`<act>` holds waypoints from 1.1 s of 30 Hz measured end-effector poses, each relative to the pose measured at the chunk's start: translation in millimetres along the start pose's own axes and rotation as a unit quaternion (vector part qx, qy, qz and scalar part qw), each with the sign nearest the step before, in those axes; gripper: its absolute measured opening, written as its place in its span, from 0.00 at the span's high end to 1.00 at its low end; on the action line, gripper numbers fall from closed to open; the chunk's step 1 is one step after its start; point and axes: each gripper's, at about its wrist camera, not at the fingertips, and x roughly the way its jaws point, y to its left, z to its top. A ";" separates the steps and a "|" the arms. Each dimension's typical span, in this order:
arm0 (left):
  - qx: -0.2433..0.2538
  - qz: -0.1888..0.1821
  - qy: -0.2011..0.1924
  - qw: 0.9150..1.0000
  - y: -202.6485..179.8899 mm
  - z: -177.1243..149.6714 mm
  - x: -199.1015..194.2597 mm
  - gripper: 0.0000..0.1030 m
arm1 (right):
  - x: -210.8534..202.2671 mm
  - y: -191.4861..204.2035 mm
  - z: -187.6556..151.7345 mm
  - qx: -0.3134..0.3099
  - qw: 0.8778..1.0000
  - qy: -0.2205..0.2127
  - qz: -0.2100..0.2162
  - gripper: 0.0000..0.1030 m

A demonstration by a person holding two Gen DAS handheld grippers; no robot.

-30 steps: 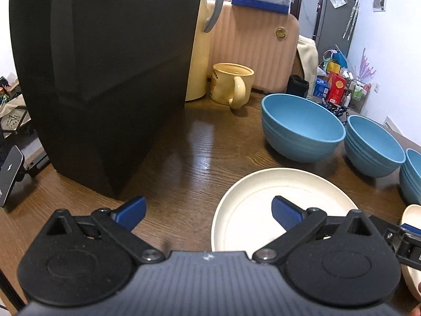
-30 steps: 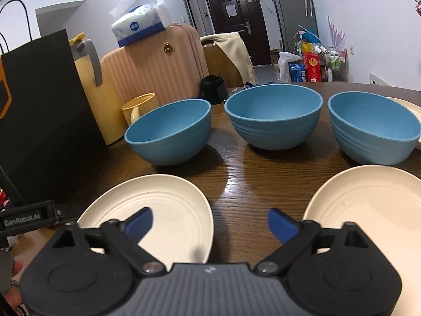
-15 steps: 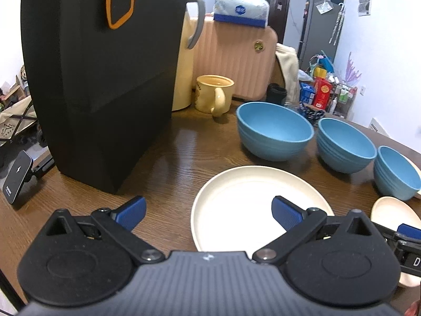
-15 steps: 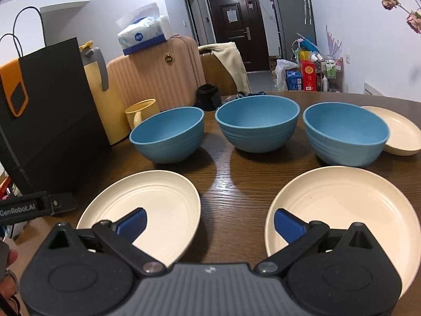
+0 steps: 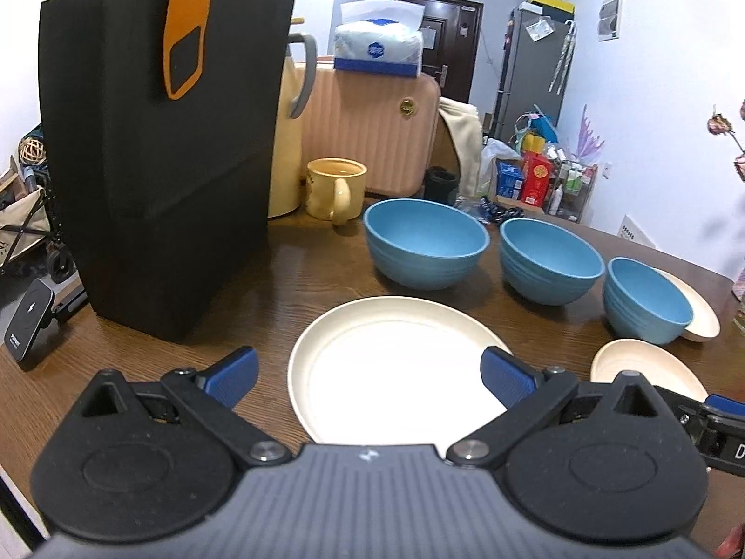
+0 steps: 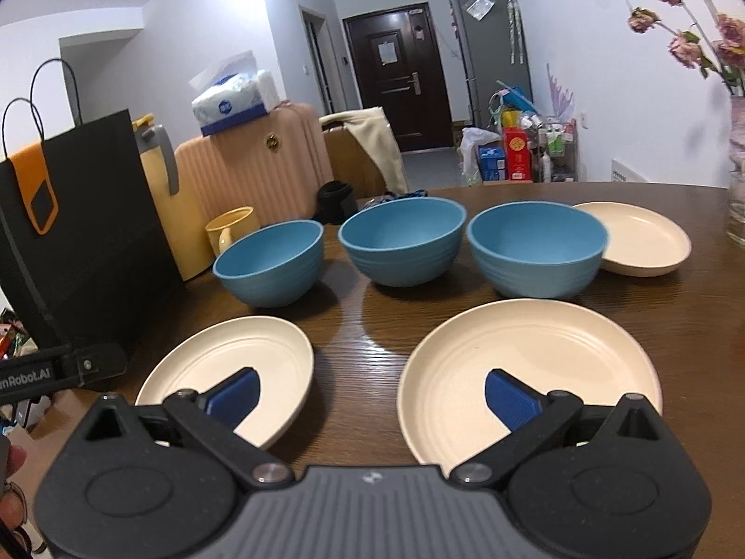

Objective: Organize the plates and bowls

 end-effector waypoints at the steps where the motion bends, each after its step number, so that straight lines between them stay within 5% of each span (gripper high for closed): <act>1: 0.002 -0.002 -0.001 1.000 -2.9 -1.2 -2.1 0.00 | -4.2 -2.7 -0.9 0.002 1.000 -0.002 -0.002 0.00; 21: 0.062 -0.057 -0.007 0.996 -82.5 -25.7 -33.4 0.00 | -69.6 -83.6 -23.4 0.060 0.996 -0.037 -0.056 0.00; 33: 0.102 -0.075 0.007 0.992 -141.0 -46.1 -29.5 0.00 | -75.3 -131.8 -32.6 0.086 0.993 -0.035 -0.073 0.00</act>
